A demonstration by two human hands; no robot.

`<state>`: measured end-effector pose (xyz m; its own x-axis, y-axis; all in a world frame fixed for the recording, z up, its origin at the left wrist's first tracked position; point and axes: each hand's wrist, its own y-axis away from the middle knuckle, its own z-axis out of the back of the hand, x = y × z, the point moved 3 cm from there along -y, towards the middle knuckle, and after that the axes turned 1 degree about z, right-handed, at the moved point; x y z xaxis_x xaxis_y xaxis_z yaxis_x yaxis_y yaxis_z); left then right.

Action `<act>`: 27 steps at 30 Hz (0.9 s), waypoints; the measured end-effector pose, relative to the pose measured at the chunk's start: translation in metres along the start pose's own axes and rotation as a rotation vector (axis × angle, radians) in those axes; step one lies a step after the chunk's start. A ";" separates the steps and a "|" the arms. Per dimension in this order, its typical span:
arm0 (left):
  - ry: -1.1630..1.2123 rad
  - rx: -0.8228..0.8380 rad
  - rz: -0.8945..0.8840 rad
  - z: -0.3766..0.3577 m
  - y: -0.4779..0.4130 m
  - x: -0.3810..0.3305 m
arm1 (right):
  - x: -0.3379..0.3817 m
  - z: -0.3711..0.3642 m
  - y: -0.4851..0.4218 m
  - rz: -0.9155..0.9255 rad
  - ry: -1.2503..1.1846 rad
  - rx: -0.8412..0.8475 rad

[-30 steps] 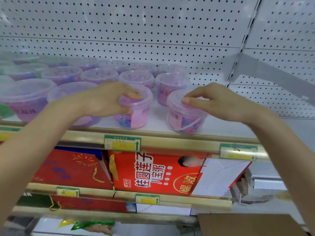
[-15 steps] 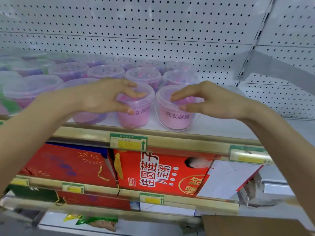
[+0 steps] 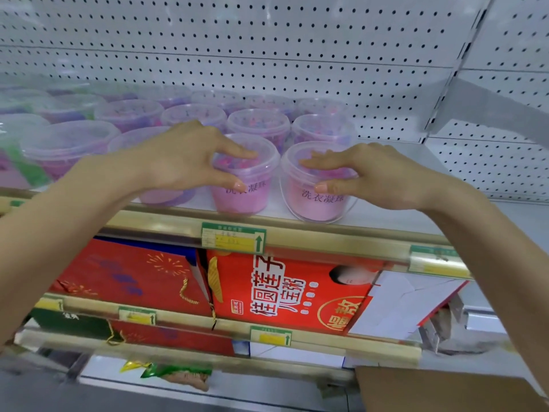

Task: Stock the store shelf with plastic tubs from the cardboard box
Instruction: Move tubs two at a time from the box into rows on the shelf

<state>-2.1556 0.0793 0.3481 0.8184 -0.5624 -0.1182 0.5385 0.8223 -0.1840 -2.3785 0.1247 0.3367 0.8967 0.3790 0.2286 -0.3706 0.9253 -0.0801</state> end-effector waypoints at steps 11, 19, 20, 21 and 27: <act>-0.044 0.077 -0.030 0.000 -0.004 0.002 | 0.003 -0.008 0.003 -0.016 0.045 0.013; 0.129 0.074 -0.025 -0.003 -0.006 0.013 | 0.003 -0.010 0.005 -0.015 0.042 0.002; 0.142 0.080 -0.021 -0.003 -0.006 0.014 | 0.002 -0.009 0.005 -0.015 0.023 0.005; 0.155 0.090 -0.017 -0.003 -0.006 0.015 | -0.001 -0.008 0.005 -0.017 0.011 0.008; 0.220 0.112 0.004 -0.004 -0.006 0.021 | -0.011 -0.004 0.009 -0.060 0.015 -0.011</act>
<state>-2.1424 0.0626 0.3429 0.7640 -0.5542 -0.3305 0.5641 0.8223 -0.0749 -2.3907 0.1290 0.3297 0.9210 0.3225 0.2187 -0.3131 0.9466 -0.0772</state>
